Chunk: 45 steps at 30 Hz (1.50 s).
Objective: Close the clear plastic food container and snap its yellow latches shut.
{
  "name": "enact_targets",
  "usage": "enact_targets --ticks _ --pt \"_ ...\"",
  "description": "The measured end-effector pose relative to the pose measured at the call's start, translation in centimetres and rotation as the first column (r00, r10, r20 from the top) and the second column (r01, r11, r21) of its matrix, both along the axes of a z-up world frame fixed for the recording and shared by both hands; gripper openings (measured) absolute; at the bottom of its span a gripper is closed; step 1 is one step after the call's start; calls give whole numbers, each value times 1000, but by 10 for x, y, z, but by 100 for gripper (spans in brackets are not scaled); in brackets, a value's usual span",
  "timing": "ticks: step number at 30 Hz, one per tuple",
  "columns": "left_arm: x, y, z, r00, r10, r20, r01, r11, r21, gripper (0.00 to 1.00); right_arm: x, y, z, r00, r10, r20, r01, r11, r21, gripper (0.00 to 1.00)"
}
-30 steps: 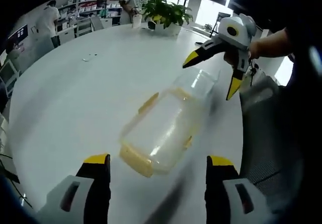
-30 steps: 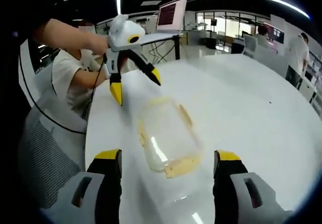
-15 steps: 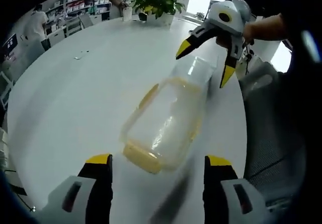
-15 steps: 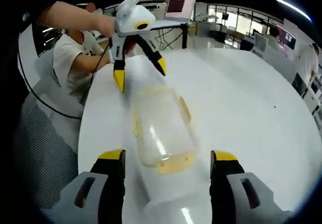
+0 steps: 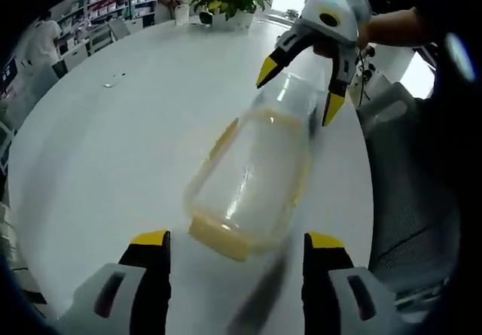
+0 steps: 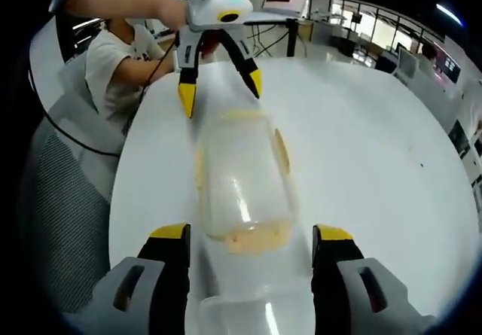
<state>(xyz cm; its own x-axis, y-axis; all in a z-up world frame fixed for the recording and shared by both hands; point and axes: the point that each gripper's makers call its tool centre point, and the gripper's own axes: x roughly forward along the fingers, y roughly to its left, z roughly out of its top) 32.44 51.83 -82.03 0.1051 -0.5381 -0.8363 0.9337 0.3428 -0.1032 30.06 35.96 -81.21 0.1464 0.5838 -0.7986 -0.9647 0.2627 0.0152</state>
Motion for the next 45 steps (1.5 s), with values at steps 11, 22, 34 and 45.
enact_targets --ticks 11,22,34,45 --pt "3 1 -8 994 -106 20 105 992 66 64 2 -3 -13 996 81 28 -78 991 -111 58" --pt "10 2 -17 963 -263 58 248 950 188 53 2 -4 -26 992 122 33 -113 973 -203 52" --pt "6 -1 -25 912 -410 31 389 884 260 33 3 -11 -35 991 129 -26 -131 954 -270 43" --pt "4 -8 -29 903 -428 30 405 873 271 34 3 -9 -38 986 161 -54 -170 932 -321 39"
